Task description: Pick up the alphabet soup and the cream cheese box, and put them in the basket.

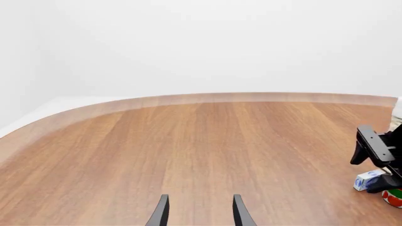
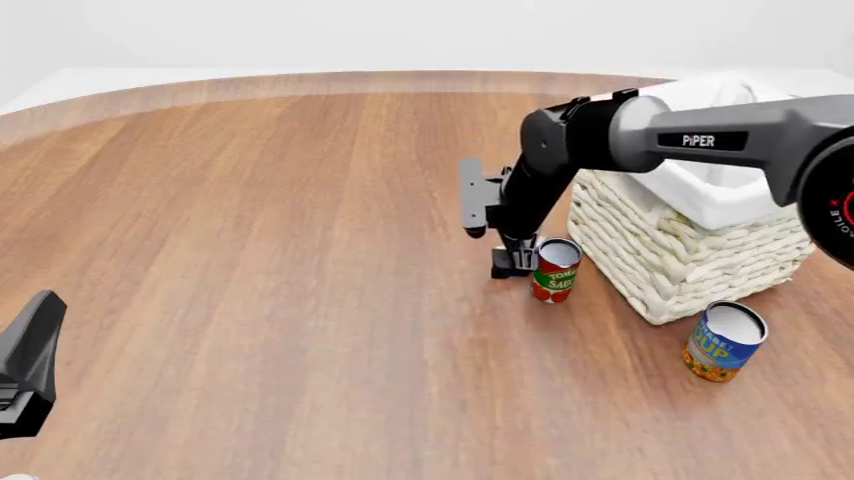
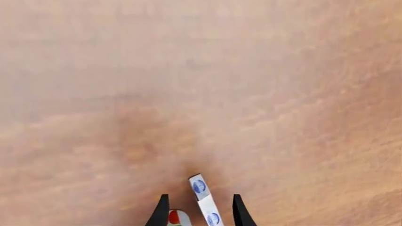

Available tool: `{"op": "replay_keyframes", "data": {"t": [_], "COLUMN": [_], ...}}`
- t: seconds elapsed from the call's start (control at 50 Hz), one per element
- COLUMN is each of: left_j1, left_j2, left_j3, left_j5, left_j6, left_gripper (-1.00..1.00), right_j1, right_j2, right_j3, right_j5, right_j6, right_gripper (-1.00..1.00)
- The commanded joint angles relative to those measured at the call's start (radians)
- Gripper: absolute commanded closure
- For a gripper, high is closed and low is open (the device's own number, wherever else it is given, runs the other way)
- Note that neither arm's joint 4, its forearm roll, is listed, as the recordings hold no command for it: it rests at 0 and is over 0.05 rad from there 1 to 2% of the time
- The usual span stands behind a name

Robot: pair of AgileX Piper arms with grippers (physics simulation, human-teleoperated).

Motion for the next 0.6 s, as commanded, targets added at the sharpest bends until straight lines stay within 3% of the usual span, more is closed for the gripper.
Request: {"op": "replay_keyframes", "data": {"t": [0.02,0.6], "left_j1": [0.000,0.000], "left_j2": [0.000,0.000], "left_j3": [0.000,0.000], "left_j5": [0.000,0.000], "left_j6": [0.000,0.000], "left_gripper": [-1.00,-1.00], "right_j1": [-0.010,-0.032], "right_j2": [0.020,0.071], "right_j3": [-0.022,-0.079], "right_j5": [0.003,0.020], "right_j6": [-0.015,-0.039], "right_gripper": [-1.00,-1.00]}}
